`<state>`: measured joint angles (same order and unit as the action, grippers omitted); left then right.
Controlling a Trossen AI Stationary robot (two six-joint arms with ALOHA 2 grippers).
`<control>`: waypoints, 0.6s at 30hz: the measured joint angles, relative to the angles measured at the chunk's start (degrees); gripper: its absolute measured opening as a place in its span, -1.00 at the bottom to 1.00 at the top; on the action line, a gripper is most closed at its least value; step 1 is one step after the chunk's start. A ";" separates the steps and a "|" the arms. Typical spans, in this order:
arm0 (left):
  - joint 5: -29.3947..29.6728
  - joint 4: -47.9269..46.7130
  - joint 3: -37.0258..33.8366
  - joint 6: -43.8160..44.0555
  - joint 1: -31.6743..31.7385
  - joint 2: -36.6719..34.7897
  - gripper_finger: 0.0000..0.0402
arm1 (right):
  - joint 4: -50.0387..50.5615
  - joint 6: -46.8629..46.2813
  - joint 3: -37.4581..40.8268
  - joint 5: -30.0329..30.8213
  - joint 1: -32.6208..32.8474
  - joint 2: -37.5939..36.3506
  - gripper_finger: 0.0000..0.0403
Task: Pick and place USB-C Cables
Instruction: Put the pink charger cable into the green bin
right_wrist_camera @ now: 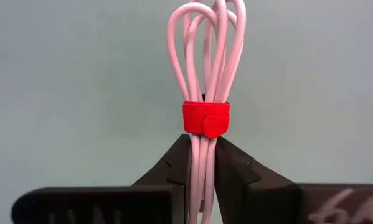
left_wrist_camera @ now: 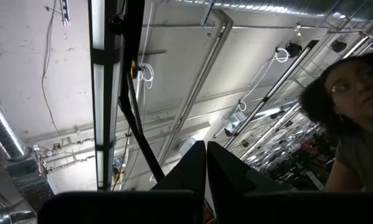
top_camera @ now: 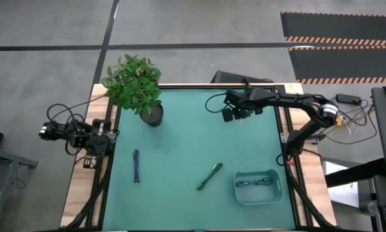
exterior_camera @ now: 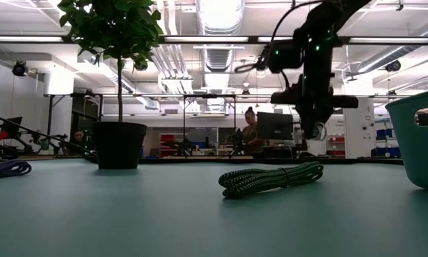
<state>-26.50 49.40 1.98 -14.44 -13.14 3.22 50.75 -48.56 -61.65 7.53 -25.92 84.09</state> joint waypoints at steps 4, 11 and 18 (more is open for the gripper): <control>-0.01 0.13 0.00 -1.41 0.01 0.00 -1.00 | -0.01 3.42 0.00 -0.01 2.42 -3.41 -0.82; 0.00 0.23 0.00 -1.42 0.01 0.00 -1.00 | 0.05 6.18 0.00 -0.85 8.42 -9.02 -0.82; 0.00 0.40 0.00 -1.39 -0.01 0.00 -1.00 | 0.00 6.66 -0.09 -6.12 16.98 -13.02 -0.82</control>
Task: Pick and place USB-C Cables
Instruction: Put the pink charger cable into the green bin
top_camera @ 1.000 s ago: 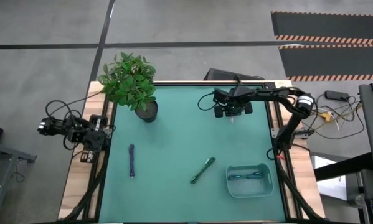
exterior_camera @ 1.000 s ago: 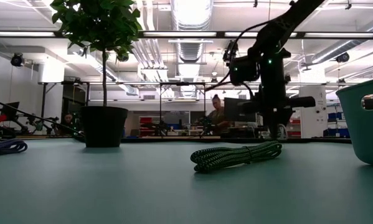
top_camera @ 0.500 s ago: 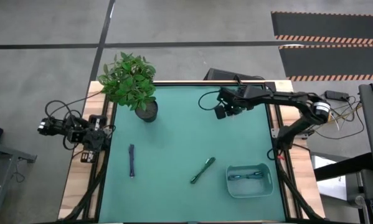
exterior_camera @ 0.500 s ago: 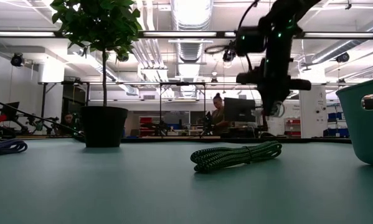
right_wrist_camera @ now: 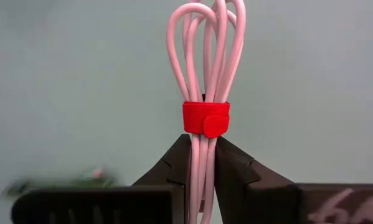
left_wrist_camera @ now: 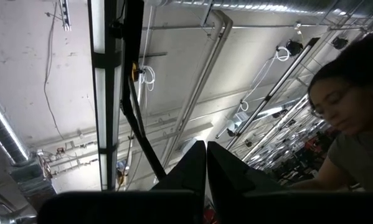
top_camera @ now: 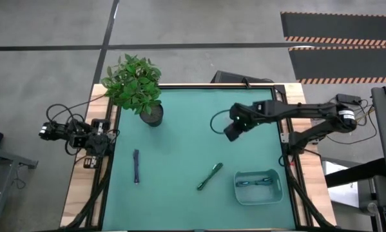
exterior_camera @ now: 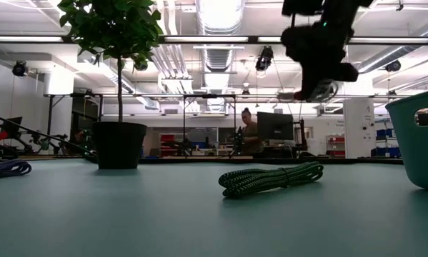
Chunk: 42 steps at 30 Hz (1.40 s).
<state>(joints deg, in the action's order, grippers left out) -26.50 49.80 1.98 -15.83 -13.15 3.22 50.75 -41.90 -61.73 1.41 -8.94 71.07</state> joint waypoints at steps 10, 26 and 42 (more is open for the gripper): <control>0.00 0.34 0.00 0.02 0.00 0.02 -1.00 | -0.05 -0.36 0.00 -6.54 12.26 -1.03 -0.82; 0.00 0.77 0.02 0.04 0.00 0.02 -1.00 | -0.14 12.47 0.00 -15.22 27.39 -0.97 -0.85; 0.00 0.75 0.02 0.06 0.01 0.01 -1.00 | 8.25 27.48 0.00 -0.26 46.48 -0.35 -0.85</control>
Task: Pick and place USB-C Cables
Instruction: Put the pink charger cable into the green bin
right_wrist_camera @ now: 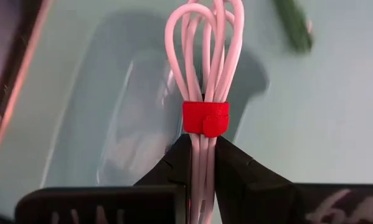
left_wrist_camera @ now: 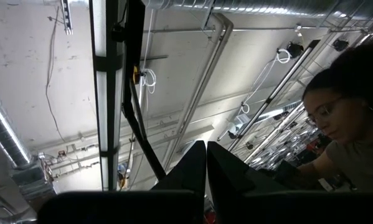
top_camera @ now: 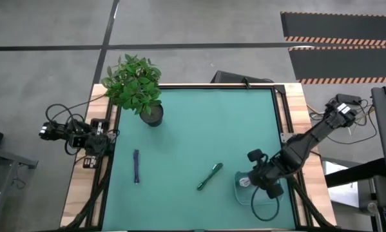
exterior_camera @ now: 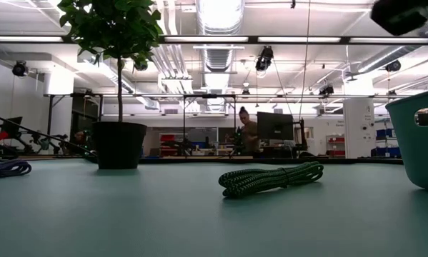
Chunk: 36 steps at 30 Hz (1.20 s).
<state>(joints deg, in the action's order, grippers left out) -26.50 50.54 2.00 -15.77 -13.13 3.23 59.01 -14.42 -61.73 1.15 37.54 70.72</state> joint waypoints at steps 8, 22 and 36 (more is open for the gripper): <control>0.00 0.00 0.00 0.00 0.00 0.02 -1.00 | 5.37 -3.70 0.00 0.37 2.77 4.60 -0.85; 0.00 -0.01 0.00 0.00 0.01 0.00 -1.00 | 5.43 -16.30 0.00 0.50 2.86 12.21 -0.85; 0.00 -0.02 0.00 0.00 0.00 -0.01 -1.00 | 5.01 -19.58 0.30 3.80 4.72 15.69 -0.86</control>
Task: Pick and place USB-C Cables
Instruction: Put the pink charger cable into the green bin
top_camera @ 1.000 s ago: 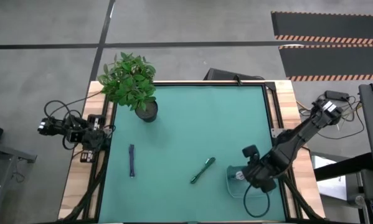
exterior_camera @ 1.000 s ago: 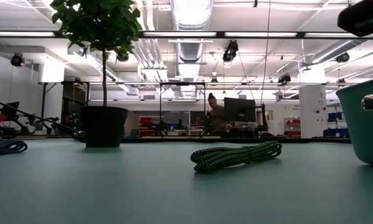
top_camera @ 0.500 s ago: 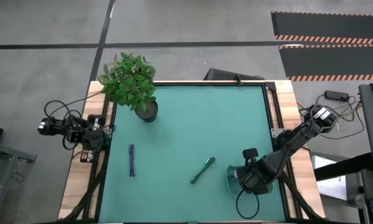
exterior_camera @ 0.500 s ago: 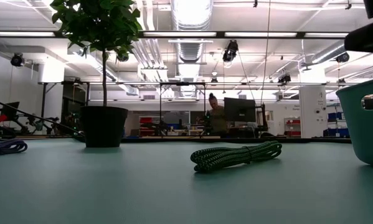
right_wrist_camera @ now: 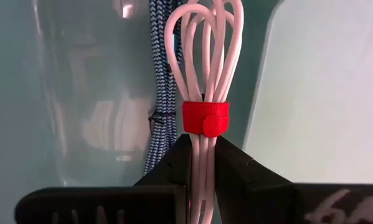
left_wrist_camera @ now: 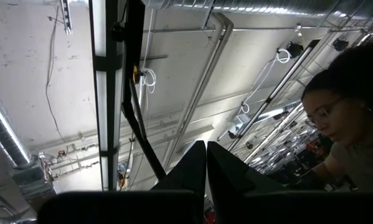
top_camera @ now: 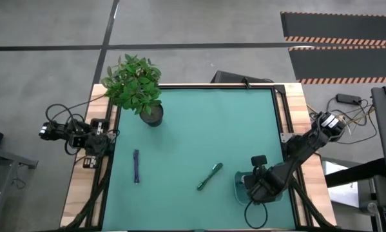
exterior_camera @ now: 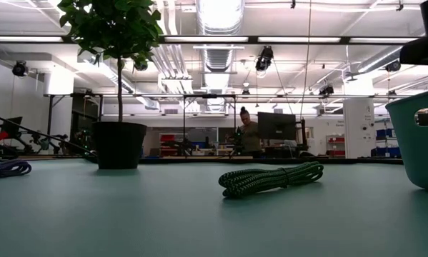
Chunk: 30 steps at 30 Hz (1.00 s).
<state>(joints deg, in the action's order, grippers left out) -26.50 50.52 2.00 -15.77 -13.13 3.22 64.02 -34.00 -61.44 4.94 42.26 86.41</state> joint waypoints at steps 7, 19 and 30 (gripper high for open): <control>0.02 0.00 0.00 0.01 0.00 0.02 -1.00 | -0.03 -4.62 0.56 3.33 1.86 0.32 -0.80; 0.02 0.00 0.00 0.02 0.00 0.02 -1.00 | -2.60 -10.58 3.04 7.18 5.62 0.40 -0.84; 0.02 0.01 0.00 0.01 -0.01 0.01 -1.00 | -5.14 -10.61 5.63 8.26 5.86 0.40 -0.84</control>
<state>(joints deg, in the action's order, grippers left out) -26.48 50.53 2.00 -15.76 -13.14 3.23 58.88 -44.61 -55.80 13.21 48.12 86.80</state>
